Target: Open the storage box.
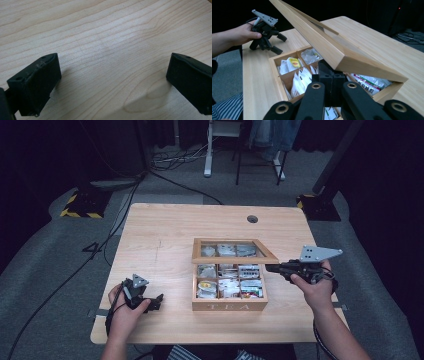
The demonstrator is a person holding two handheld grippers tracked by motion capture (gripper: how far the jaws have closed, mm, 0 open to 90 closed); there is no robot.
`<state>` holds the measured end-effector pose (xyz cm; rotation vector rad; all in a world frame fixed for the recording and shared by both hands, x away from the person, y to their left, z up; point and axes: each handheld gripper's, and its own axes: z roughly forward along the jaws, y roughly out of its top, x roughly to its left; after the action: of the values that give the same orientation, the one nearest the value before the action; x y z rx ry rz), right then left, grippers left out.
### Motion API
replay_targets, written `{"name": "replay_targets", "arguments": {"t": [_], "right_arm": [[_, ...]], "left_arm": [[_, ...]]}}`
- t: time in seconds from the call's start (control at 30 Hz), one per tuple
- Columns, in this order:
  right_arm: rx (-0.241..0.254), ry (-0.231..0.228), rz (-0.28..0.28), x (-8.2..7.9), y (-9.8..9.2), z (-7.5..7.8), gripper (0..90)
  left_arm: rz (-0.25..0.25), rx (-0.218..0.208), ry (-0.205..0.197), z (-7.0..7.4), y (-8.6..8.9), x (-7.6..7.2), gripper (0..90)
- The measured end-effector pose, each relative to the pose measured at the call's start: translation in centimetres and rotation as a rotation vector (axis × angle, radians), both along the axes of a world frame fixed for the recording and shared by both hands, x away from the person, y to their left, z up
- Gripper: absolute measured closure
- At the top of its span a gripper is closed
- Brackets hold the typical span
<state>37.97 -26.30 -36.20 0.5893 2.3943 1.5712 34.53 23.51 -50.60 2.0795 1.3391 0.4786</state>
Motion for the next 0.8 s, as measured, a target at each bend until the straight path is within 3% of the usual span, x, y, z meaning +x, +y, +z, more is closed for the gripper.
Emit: {"name": "replay_targets", "arguments": {"t": [0.3,0.8], "right_arm": [[0.043,-0.071,-0.057,0.8,1.2,0.2,90.0],[0.010,-0.175,-0.179,0.9,2.8,0.7,90.0]], "left_arm": [[0.001,-0.001,0.000,0.0,0.0,0.0,0.2],[0.003,-0.001,0.000,0.0,-0.1,0.2,0.2]]}}
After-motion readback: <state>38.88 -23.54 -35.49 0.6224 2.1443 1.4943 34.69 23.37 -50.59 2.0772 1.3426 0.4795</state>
